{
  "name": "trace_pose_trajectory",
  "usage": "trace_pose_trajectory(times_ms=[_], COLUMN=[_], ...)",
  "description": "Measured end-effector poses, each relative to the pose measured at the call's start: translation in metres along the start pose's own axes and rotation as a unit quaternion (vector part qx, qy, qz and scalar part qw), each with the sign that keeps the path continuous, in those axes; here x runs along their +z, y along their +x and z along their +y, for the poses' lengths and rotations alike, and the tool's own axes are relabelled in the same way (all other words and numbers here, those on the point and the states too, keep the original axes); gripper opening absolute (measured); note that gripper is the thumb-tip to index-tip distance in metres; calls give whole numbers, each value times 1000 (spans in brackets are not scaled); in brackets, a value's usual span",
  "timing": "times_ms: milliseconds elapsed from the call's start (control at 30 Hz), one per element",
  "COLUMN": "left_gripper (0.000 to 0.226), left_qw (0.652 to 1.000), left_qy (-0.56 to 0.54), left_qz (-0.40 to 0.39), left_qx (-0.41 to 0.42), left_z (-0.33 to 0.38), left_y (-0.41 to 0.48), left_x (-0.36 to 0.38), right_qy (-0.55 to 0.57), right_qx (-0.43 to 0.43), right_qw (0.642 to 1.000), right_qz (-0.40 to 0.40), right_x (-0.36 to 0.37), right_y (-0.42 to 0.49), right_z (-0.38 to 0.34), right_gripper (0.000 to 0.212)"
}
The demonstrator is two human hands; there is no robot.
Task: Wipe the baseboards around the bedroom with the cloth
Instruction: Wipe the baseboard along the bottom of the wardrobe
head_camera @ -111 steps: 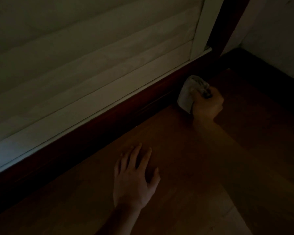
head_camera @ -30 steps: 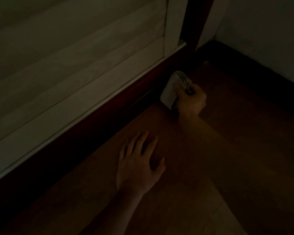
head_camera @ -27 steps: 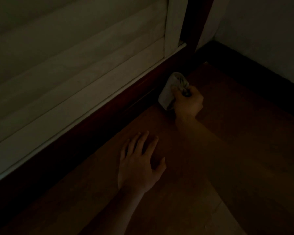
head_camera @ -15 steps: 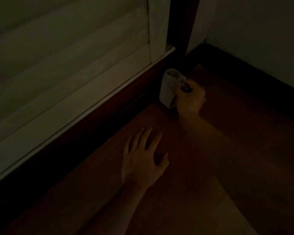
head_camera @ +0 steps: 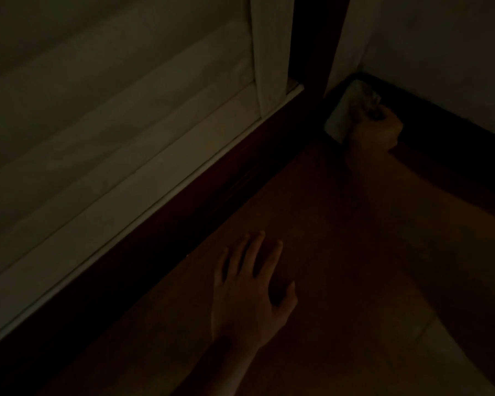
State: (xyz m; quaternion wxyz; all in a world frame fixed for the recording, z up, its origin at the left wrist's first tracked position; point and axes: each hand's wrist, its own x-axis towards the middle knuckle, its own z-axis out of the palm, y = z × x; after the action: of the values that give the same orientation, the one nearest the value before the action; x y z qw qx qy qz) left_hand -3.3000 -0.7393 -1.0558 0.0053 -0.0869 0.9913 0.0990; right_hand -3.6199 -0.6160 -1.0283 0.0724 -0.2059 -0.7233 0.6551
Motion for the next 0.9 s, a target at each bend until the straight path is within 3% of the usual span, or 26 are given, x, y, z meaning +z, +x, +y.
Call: trace_pose_trajectory(times_ms=[67, 133, 233, 500, 600, 700, 767, 833, 900], left_gripper=[69, 69, 70, 68, 68, 68, 68, 68, 67], left_qw=[1000, 1000, 1000, 1000, 1000, 1000, 1000, 1000, 1000], left_qy=[-5, -10, -8, -11, -15, -19, -20, -19, -24], left_qz=[1, -1, -1, 7, 10, 10, 7, 12, 8], left_qx=[0, -1, 0, 2, 1, 3, 3, 1, 6], left_z=[0, 1, 1, 1, 1, 0, 0, 0, -1], left_y=[0, 0, -1, -1, -2, -2, -1, 0, 0], left_x=[-1, -2, -2, -1, -1, 0, 0, 1, 1], right_qy=[6, 25, 56, 51, 55, 86, 98, 98, 62], right_qx=[-18, -29, -24, -28, -12, 5, 31, 42, 28], right_qw=[1000, 998, 995, 985, 986, 991, 992, 990, 986], right_qz=[5, -41, -79, -165, -157, -100, -76, -92, -151], right_x=[0, -2, -3, -3, -3, 0, 5, 6, -3], right_y=[-19, -43, -79, -142, -143, -136, -142, -155, -161], right_z=[4, 10, 21, 46, 42, 32, 32, 34, 35], right_gripper=[31, 21, 29, 20, 17, 14, 22, 28, 16])
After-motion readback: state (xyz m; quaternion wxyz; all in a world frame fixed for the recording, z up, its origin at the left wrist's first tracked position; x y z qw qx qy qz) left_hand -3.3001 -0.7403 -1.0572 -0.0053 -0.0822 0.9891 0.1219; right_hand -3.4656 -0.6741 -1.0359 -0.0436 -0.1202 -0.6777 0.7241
